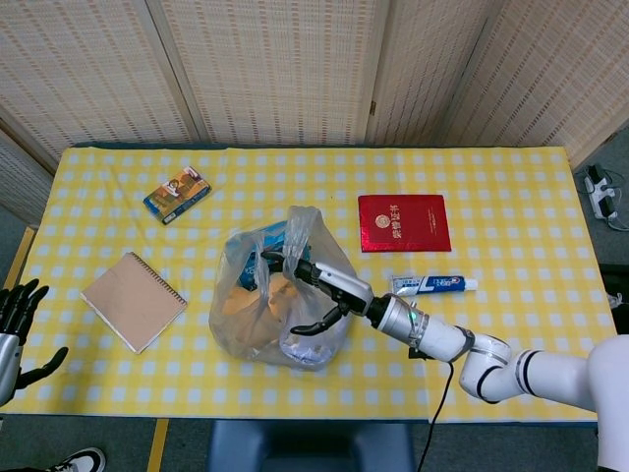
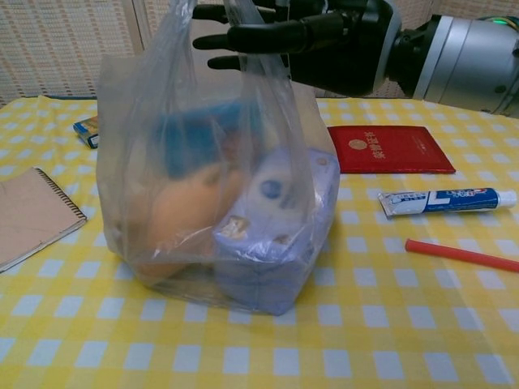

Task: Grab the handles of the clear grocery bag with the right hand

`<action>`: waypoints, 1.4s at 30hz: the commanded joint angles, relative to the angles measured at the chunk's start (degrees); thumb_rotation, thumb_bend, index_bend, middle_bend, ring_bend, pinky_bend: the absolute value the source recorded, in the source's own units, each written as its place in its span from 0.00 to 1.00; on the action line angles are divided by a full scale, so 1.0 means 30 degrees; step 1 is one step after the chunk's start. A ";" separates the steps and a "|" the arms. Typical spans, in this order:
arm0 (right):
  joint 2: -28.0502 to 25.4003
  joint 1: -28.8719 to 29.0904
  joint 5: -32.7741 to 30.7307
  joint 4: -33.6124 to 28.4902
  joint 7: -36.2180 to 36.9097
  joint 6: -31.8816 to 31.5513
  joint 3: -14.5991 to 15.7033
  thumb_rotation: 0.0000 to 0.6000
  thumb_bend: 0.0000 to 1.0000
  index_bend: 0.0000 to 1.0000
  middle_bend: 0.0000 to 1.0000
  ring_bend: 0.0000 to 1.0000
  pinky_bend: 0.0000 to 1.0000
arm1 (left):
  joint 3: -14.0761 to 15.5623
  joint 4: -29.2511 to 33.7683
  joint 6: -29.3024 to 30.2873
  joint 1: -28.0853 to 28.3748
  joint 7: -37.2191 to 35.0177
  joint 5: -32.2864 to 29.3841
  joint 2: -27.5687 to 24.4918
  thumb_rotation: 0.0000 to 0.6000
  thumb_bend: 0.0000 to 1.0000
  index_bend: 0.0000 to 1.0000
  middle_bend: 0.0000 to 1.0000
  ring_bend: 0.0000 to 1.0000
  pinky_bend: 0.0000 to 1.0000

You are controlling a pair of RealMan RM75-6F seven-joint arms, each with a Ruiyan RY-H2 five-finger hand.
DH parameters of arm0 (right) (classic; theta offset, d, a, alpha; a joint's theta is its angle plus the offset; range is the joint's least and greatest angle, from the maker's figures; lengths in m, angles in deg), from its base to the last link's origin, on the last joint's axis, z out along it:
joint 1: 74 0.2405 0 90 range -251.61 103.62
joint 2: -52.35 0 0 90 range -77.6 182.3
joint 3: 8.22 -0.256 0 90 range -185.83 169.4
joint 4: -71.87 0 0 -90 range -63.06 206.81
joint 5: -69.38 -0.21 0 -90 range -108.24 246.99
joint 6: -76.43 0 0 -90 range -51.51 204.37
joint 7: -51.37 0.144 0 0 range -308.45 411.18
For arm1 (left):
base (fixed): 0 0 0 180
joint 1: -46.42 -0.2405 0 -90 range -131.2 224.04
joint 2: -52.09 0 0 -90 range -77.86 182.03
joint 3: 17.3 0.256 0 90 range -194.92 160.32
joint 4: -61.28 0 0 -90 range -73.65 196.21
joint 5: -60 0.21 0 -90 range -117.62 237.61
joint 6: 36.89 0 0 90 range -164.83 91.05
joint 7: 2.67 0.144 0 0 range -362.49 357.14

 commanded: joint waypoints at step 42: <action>-0.0561 -0.1201 0.0411 0.1094 0.1306 -0.1391 0.0891 1.00 0.26 0.00 0.04 0.07 0.00 | 0.0003 0.0056 -0.0229 0.0083 0.0405 0.0006 0.0118 1.00 0.28 0.01 0.07 0.06 0.00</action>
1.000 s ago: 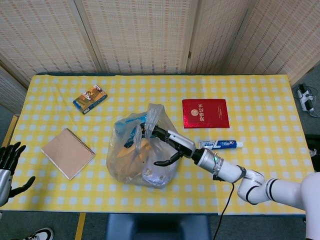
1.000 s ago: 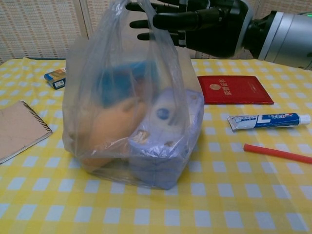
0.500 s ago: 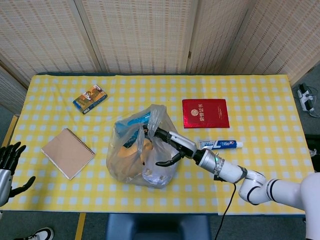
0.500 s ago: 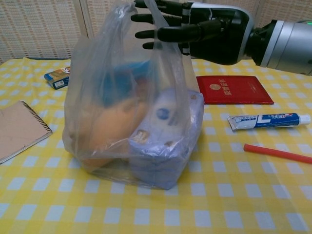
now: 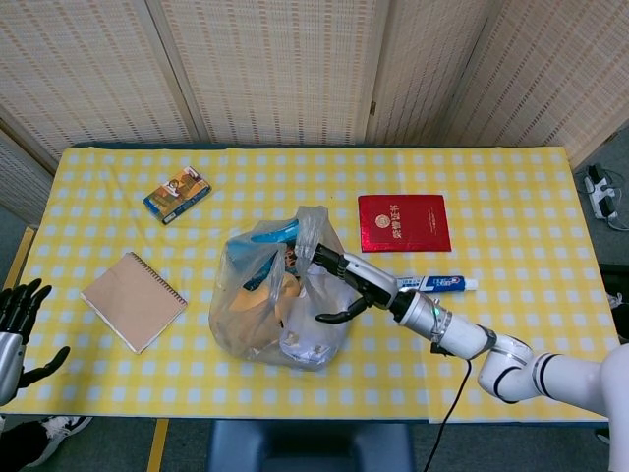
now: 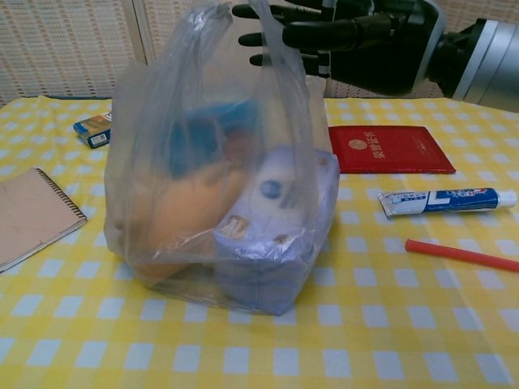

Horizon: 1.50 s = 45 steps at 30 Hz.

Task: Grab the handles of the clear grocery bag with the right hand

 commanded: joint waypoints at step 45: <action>0.0796 0.1712 0.0189 -0.0539 -0.0979 0.2509 0.0105 1.00 0.26 0.00 0.04 0.06 0.00 | -0.0007 0.0077 0.0431 -0.0175 -0.0130 0.0172 -0.0088 1.00 0.28 0.00 0.07 0.06 0.00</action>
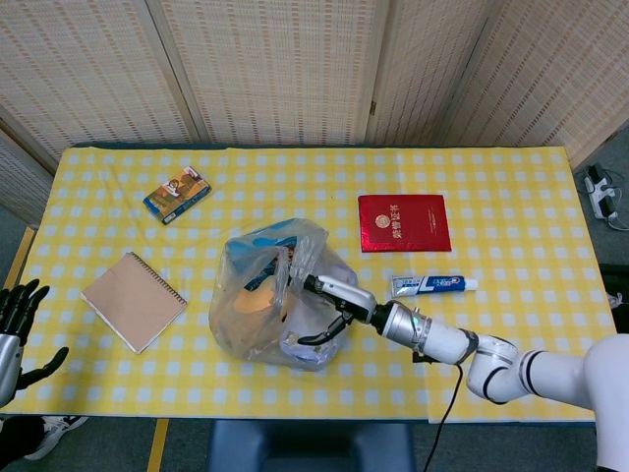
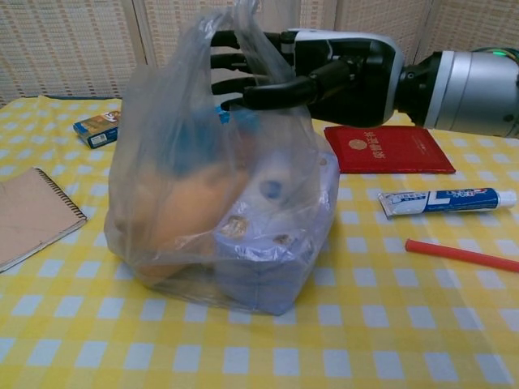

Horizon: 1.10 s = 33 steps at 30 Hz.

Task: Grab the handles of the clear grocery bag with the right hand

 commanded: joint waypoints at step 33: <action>0.3782 0.2893 0.0123 0.3572 0.5176 -0.1320 -0.1797 1.00 0.26 0.00 0.04 0.08 0.00 | -0.0033 0.0033 0.0435 -0.0281 -0.0468 0.0051 -0.0222 1.00 0.28 0.00 0.07 0.06 0.00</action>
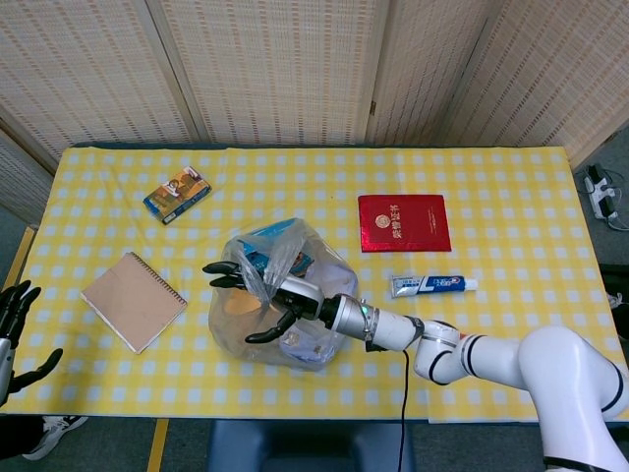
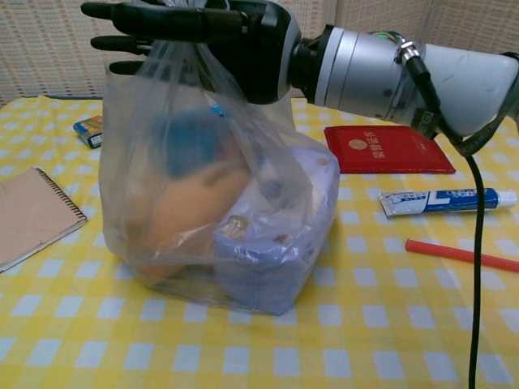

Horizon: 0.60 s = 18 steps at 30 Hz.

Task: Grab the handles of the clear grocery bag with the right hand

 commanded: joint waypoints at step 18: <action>0.2013 0.0713 -0.2551 0.1725 0.2375 0.0151 -0.1978 1.00 0.26 0.30 0.37 0.31 0.24 | 0.0004 -0.0035 0.0118 -0.0105 -0.0380 0.0012 -0.0150 1.00 0.28 0.00 0.07 0.06 0.00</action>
